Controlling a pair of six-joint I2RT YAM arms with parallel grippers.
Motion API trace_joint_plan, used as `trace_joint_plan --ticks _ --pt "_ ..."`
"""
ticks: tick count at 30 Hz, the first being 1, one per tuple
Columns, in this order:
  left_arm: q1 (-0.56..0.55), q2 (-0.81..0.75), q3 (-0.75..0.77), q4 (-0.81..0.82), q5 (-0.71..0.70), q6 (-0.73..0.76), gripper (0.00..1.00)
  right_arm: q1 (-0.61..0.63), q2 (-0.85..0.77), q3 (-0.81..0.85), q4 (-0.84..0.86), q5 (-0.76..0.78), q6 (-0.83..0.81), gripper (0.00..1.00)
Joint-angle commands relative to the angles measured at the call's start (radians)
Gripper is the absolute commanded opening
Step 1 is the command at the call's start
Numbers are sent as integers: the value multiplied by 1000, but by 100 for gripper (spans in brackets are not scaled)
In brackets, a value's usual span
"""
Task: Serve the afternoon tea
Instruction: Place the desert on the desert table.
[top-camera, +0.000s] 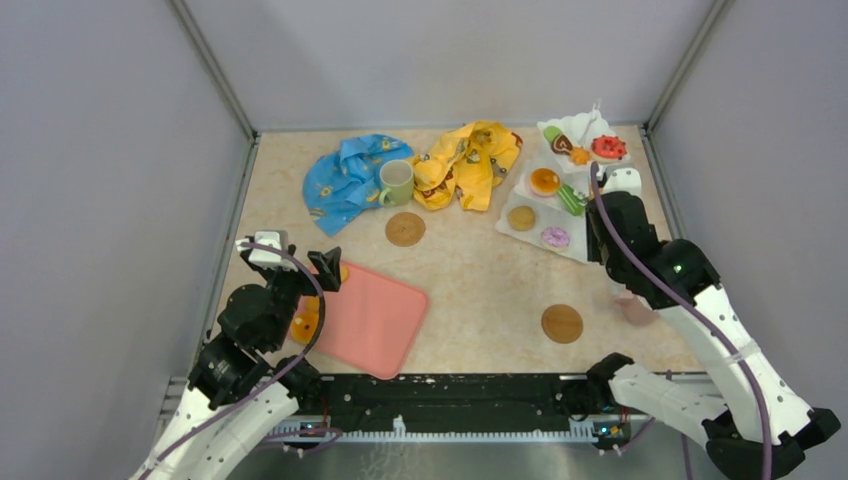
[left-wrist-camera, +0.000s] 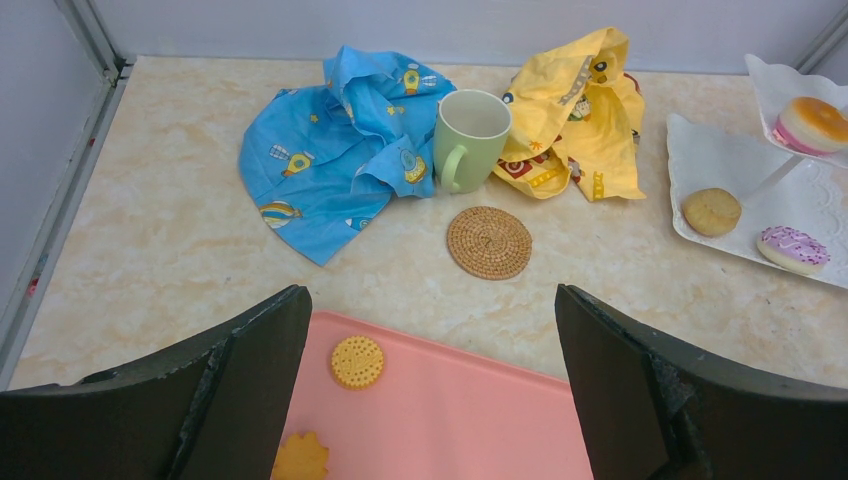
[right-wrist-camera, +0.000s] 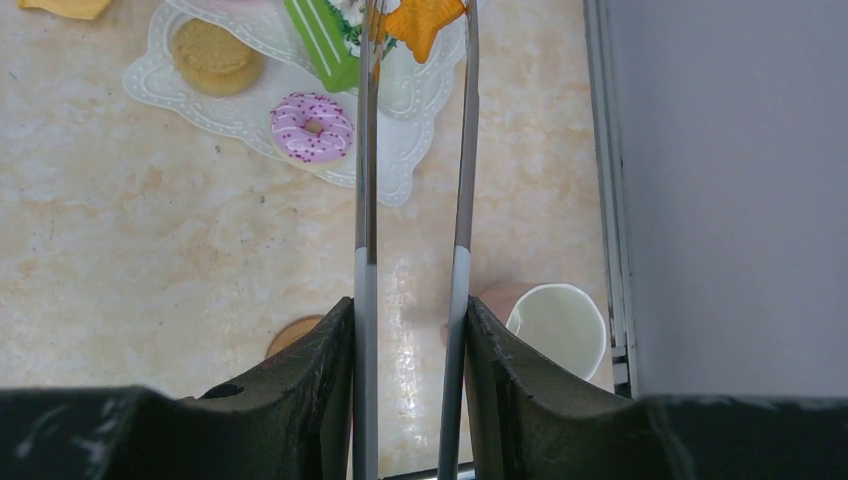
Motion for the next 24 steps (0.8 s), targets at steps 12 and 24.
trace_joint_plan --ticks 12,24 --pt "3 1 -4 47 7 10 99 -242 20 -34 208 -174 -129 34" --pt "3 -1 -3 45 0 12 99 -350 67 -98 371 -281 -200 33"
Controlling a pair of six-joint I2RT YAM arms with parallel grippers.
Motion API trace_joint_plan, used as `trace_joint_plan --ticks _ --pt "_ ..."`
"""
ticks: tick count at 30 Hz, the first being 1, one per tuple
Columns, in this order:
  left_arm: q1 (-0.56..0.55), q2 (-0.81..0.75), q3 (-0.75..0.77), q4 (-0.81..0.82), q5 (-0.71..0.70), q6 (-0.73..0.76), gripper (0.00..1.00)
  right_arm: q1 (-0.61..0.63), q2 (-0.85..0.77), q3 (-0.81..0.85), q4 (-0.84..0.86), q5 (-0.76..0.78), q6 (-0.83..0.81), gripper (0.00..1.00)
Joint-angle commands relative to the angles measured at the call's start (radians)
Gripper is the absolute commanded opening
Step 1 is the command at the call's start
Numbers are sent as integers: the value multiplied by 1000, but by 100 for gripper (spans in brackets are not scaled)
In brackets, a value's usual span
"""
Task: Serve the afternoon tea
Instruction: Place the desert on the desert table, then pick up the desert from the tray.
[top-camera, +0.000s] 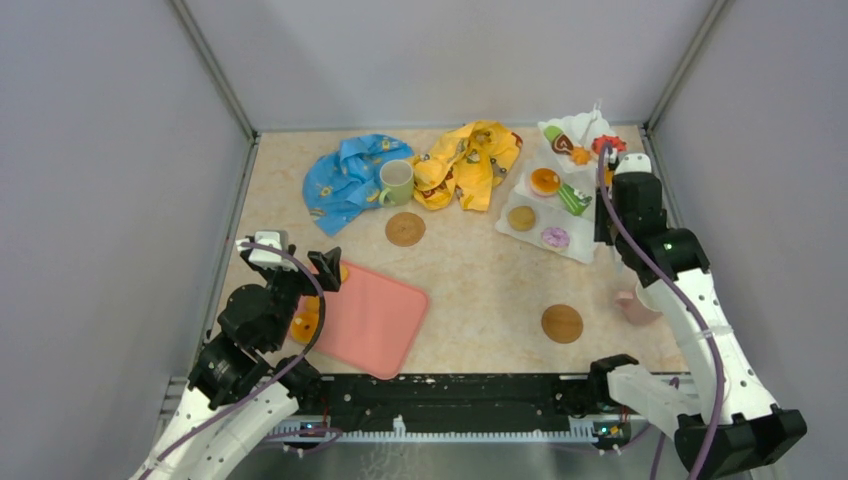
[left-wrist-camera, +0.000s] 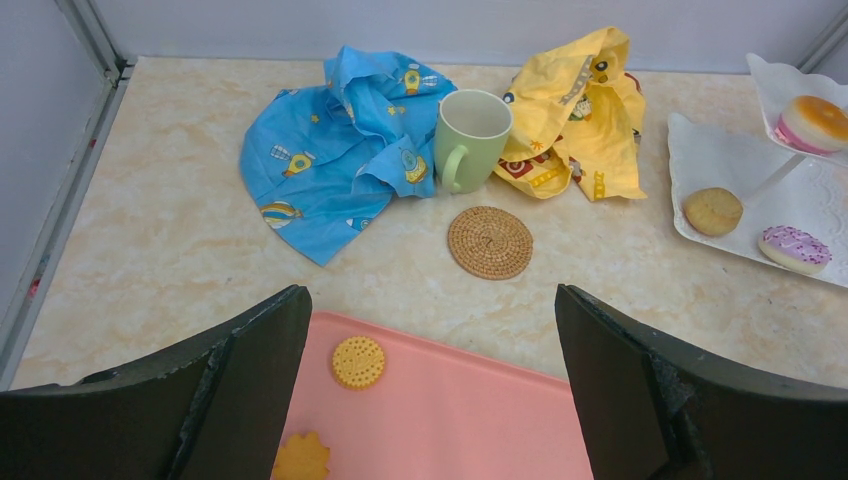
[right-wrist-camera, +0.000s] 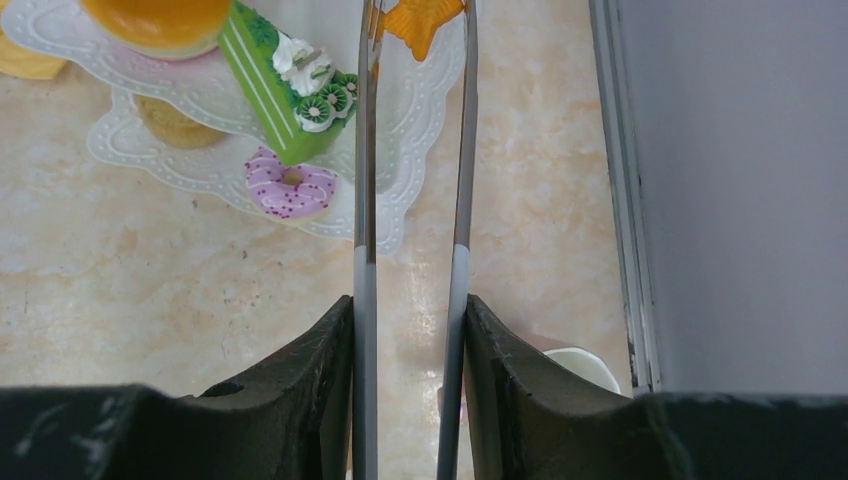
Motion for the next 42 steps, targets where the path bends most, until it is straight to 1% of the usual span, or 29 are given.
trace_joint_plan --ticks 1,7,11,13,16,18,21,26,35,38,42 --pt "3 -1 -6 46 0 10 99 -51 16 -17 147 -57 -46 33" --pt "4 -1 -7 51 3 13 99 -85 46 -48 236 -97 -51 34" --pt "3 0 -6 48 3 13 99 -104 79 -62 265 -98 -53 36" --pt "3 -2 -7 48 3 13 99 -104 84 -63 264 -101 -52 38" --pt "3 -5 -7 48 0 13 99 -105 79 -53 253 -98 -52 43" --pt "4 -5 -6 48 1 13 99 -105 69 -36 234 -92 -51 45" --pt "3 -5 -7 48 1 13 99 -105 51 -12 192 -87 -41 47" --pt "3 -7 -8 48 3 13 99 -105 32 52 45 -76 -13 40" --pt "2 1 -8 54 10 19 99 -105 -44 128 -175 -73 19 39" --pt "3 -1 -10 57 12 22 99 -105 -93 133 -205 -116 25 39" --pt "3 2 -11 59 10 22 99 -105 -157 166 -242 -223 30 39"
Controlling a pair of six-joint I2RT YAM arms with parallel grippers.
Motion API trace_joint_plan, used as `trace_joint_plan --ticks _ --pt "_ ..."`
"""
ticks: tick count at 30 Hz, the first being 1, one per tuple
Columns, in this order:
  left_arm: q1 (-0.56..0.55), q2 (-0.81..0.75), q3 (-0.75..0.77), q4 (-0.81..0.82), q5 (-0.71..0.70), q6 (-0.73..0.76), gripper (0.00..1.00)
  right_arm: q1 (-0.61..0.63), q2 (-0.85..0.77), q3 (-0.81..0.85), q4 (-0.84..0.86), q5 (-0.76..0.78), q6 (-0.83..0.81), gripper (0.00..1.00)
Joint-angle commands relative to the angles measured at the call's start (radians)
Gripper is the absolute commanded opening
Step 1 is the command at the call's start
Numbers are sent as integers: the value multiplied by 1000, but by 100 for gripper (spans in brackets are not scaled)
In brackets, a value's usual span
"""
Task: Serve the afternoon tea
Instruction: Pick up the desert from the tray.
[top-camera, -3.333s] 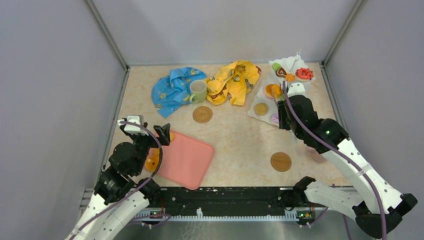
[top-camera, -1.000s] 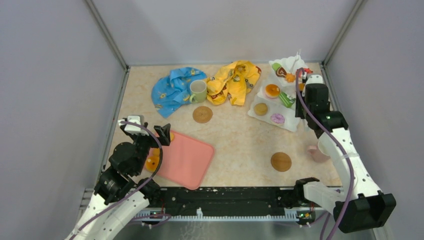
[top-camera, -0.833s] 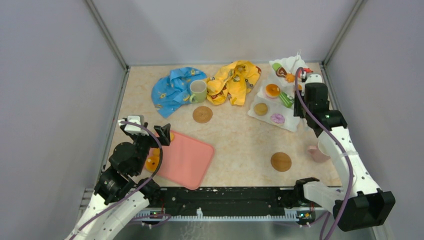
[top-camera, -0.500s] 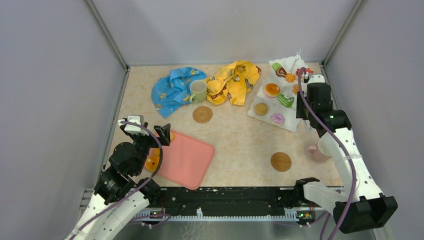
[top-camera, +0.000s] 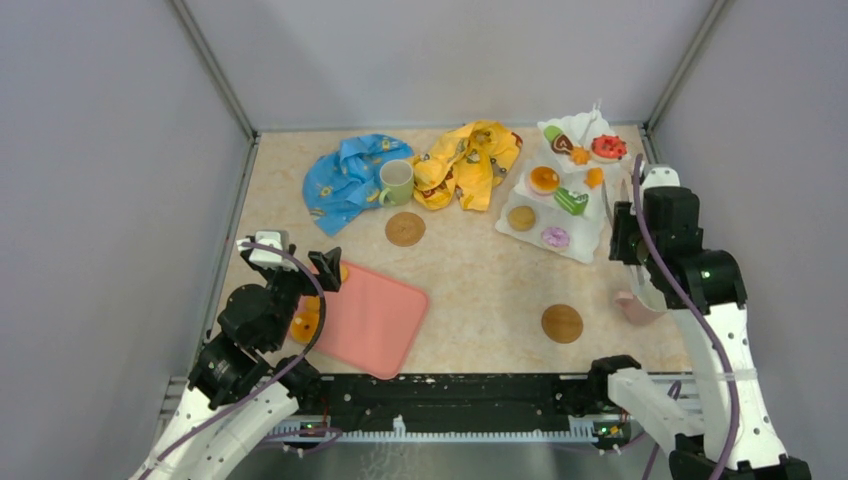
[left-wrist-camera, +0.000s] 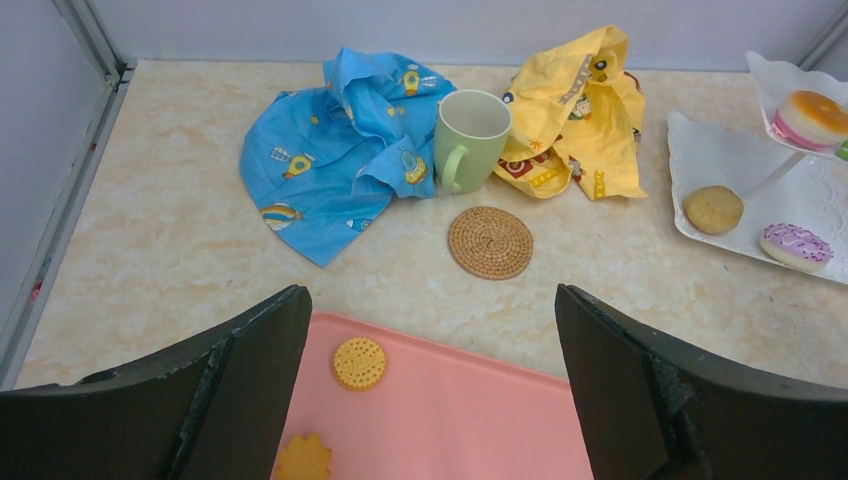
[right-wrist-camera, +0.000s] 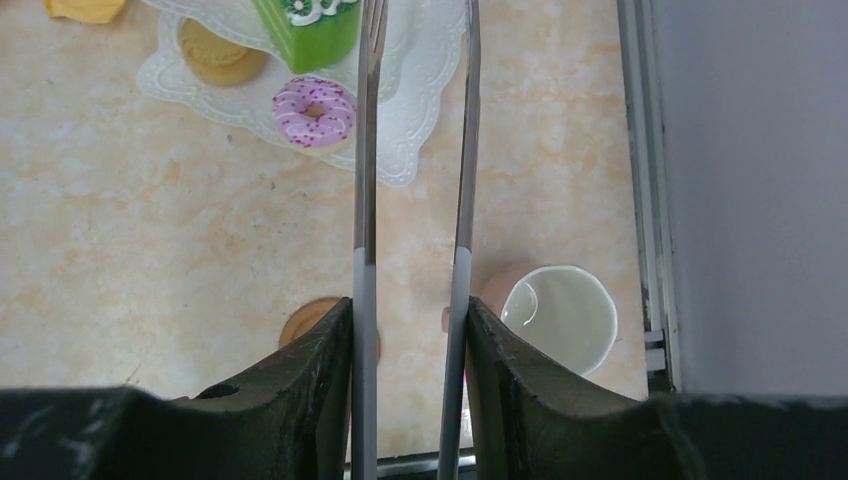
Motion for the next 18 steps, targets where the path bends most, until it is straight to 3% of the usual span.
trace_joint_plan --ticks 1,8,18 --pt "4 3 -12 57 7 14 99 -12 -83 94 -48 -125 21 39" --pt "2 2 -11 52 -1 14 99 -12 -148 161 -154 -252 20 38" --pt "4 1 -11 45 -20 12 99 -12 -192 78 -86 -513 41 38"
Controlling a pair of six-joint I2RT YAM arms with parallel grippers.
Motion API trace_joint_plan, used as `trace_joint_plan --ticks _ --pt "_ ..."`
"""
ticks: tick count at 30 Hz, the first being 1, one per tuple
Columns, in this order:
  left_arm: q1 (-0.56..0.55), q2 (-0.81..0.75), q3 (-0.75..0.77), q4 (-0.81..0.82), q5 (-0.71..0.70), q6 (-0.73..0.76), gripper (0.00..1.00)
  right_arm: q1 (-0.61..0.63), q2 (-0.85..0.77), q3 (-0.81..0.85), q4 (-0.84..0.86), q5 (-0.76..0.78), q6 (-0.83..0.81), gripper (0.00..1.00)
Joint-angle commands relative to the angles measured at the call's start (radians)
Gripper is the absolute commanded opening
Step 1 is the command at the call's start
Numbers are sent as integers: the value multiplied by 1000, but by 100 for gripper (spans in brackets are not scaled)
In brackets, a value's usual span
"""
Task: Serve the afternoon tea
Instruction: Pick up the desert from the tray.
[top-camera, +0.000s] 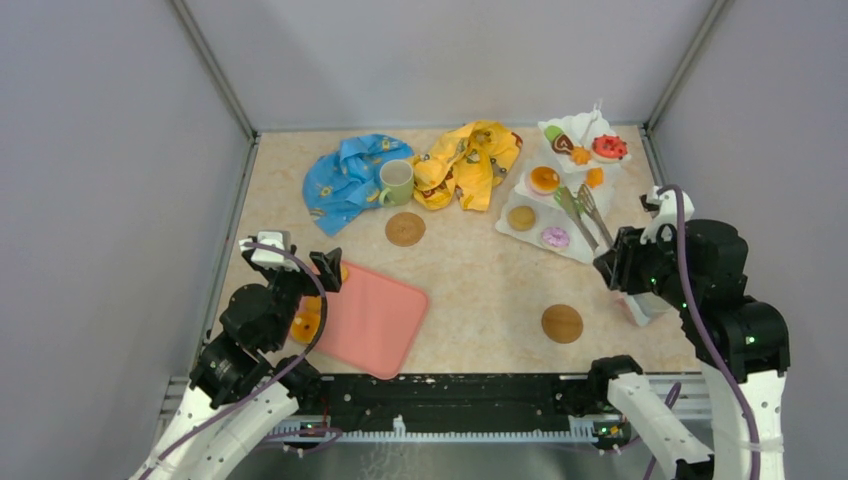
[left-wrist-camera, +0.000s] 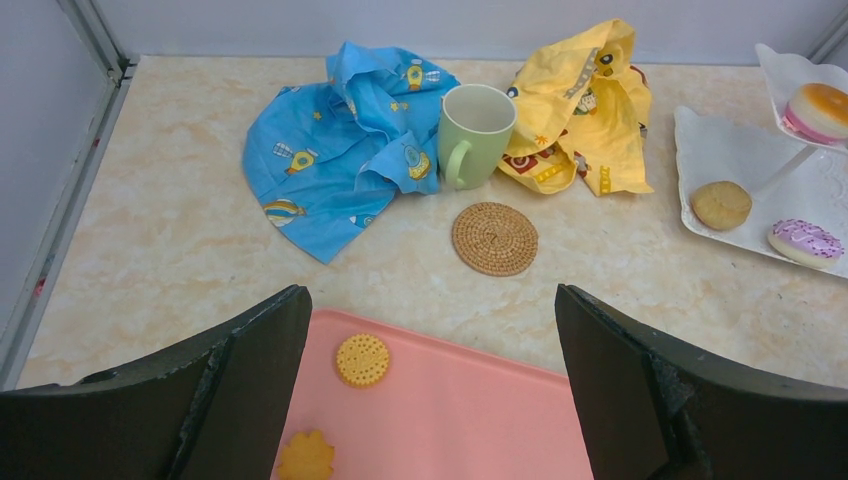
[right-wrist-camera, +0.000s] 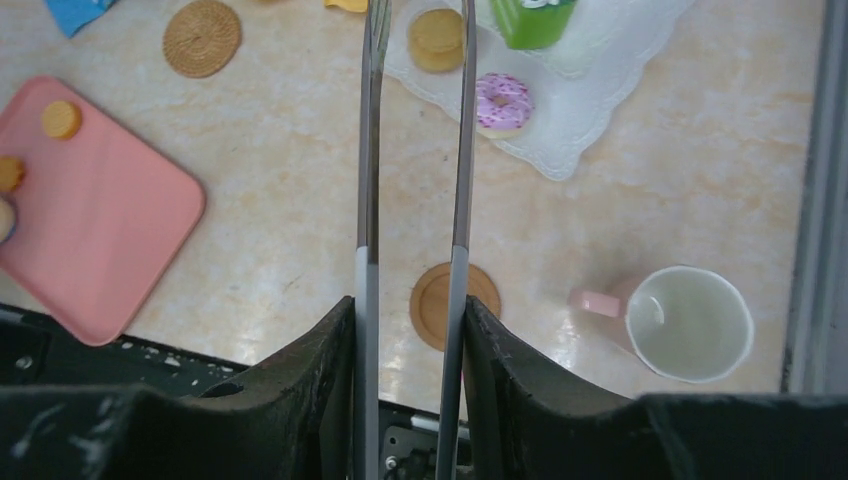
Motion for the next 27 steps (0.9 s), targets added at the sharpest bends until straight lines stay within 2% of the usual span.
trace_joint_plan --ticks 1,6,17,21,27 --pt "4 0 0 41 -20 7 99 -11 -15 -65 107 -213 43 37" --pt "2 -6 -4 41 -31 5 99 -11 -43 -152 243 -388 110 37" --pt "3 2 -3 55 -64 2 99 0 -37 -346 511 -461 201 37" --pt "3 28 17 44 -85 -20 99 80 2 -371 594 -412 225 37" --pt "3 72 78 52 -113 8 99 291 75 -381 733 -248 275 39"
